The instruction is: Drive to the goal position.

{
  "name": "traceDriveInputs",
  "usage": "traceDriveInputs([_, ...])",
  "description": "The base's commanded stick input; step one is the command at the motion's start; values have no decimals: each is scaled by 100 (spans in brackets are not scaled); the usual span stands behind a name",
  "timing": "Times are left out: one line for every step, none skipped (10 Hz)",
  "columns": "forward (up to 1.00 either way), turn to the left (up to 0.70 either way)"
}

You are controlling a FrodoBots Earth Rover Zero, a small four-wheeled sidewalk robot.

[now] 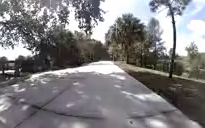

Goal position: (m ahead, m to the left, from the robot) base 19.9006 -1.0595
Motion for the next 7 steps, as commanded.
traceDriveInputs([85,0])
traceDriveInputs([85,0])
traceDriveInputs([85,0])
traceDriveInputs([85,0])
traceDriveInputs([85,0])
traceDriveInputs([85,0])
traceDriveInputs([85,0])
